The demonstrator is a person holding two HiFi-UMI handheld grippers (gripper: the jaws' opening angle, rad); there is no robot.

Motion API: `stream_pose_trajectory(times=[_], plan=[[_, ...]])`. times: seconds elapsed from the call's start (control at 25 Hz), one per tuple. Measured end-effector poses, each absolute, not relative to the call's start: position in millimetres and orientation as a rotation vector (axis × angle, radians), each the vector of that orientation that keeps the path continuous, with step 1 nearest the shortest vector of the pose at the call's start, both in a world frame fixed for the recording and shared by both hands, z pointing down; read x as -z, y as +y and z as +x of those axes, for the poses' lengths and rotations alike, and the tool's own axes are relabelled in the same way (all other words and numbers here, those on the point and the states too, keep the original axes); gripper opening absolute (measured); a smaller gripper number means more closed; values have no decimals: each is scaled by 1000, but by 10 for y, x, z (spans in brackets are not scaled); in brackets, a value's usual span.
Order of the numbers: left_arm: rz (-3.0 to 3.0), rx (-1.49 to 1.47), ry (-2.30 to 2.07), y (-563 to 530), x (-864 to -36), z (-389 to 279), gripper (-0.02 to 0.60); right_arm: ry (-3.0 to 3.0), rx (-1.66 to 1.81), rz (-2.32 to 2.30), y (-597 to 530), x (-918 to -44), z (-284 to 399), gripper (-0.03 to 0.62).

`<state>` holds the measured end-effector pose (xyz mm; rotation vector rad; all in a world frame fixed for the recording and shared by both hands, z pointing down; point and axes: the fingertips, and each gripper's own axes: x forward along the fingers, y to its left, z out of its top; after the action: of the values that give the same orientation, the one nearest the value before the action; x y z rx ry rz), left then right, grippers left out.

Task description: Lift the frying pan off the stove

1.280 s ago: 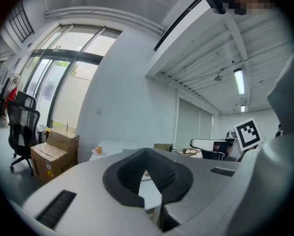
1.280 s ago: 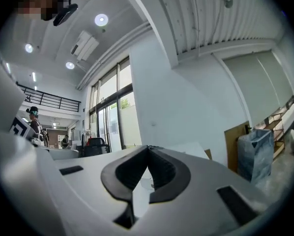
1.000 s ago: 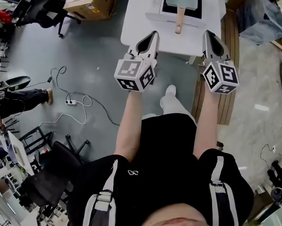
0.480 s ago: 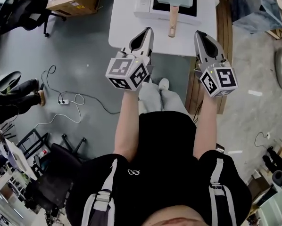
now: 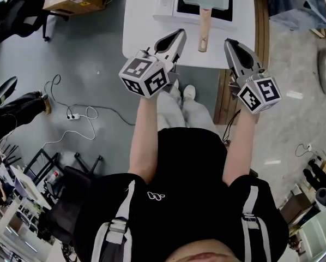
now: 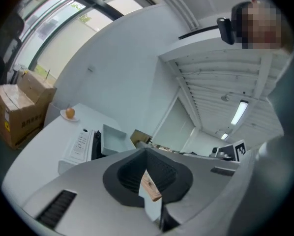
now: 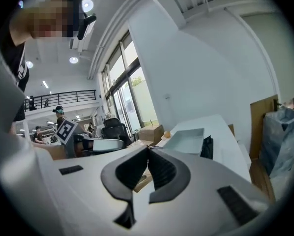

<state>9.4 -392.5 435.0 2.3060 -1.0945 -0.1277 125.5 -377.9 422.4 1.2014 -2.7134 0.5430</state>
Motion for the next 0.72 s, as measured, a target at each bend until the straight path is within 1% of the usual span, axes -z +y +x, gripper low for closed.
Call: stream_pose_trajectory(times=[0.12, 0.2, 0.24, 0.28, 0.32, 0.36, 0.44, 0.48, 0.52, 0.56, 0.6, 0.64, 0.72], plan=[[2228, 199, -950, -4001, -4485, 102, 3, -2729, -642, 1104, -3774, -4330, 1167, 2], [2193, 184, -867, -4037, -4608, 159, 3, -2727, -700, 1048, -3769, -4395, 1143, 2], [2183, 168, -827, -4051, -4660, 207, 3, -2725, -733, 1021, -3771, -4431, 1136, 24], [2175, 159, -786, -4059, -4698, 261, 3, -2724, -768, 994, -3771, -4471, 1129, 91], [2167, 161, -745, -4058, -4720, 315, 12, -2724, -804, 973, -3768, -4510, 1124, 115], [2158, 173, -705, -4053, -4732, 361, 41, -2726, -840, 959, -3765, -4546, 1121, 116], [2140, 192, -634, -4047, -4755, 422, 49, -2732, -911, 938, -3769, -4614, 1115, 115], [2134, 189, -607, -4051, -4775, 442, 95, -2730, -938, 924, -3776, -4649, 1109, 116], [2129, 178, -583, -4058, -4804, 461, 123, -2726, -963, 907, -3782, -4685, 1102, 117], [2124, 165, -561, -4065, -4837, 481, 138, -2724, -993, 885, -3785, -4721, 1089, 117], [2119, 154, -541, -4075, -4866, 502, 167, -2725, -1032, 857, -3783, -4754, 1069, 147], [2112, 151, -522, -4086, -4885, 525, 172, -2730, -1080, 825, -3776, -4785, 1043, 186], [2091, 168, -491, -4120, -4902, 568, 172, -2744, -1187, 768, -3759, -4840, 994, 194]])
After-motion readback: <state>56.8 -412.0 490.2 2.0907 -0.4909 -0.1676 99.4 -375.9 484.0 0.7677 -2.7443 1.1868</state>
